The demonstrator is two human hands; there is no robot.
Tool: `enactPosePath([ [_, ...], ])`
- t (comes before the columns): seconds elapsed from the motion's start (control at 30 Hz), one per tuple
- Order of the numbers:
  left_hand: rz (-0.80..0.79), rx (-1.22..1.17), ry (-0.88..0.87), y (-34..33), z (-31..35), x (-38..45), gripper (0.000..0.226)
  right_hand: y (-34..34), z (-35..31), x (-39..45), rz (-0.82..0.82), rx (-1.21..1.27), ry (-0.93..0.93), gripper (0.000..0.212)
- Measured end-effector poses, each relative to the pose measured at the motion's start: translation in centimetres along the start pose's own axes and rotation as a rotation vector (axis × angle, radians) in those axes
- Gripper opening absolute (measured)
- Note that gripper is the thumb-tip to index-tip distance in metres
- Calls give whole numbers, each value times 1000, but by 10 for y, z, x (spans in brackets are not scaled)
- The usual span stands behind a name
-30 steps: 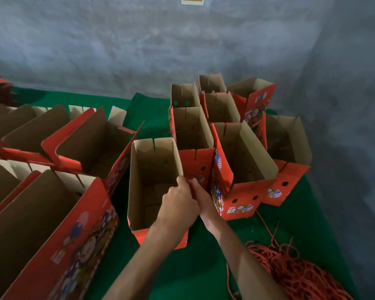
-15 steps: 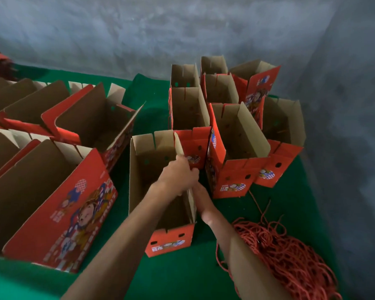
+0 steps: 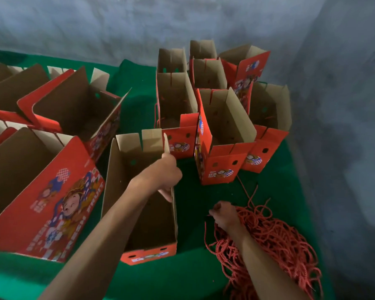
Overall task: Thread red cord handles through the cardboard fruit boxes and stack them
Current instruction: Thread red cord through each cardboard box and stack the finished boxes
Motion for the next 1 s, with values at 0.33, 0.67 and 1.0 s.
enactPosePath([
  [0.33, -287, 94, -69, -48, -20, -30, 23, -35, -16, -16, -38, -513, 151, 27],
  [0.67, -127, -146, 53, -32, -45, -3, 52, -30, -81, -65, -103, 159, 487, 20],
  [1.0, -70, -370, 94, -20, -63, -9, 52, -17, -98, -83, -11, 538, 479, 10],
])
Point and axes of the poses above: each hand's wrist, its own x-axis towards the middle knuckle, its own y-axis out of the back of the hand, z = x × y, the point moved 10 cm from there along x, towards the middle knuckle, and after that the axes turned 2 degrees about -z, right-handed, at the moved point
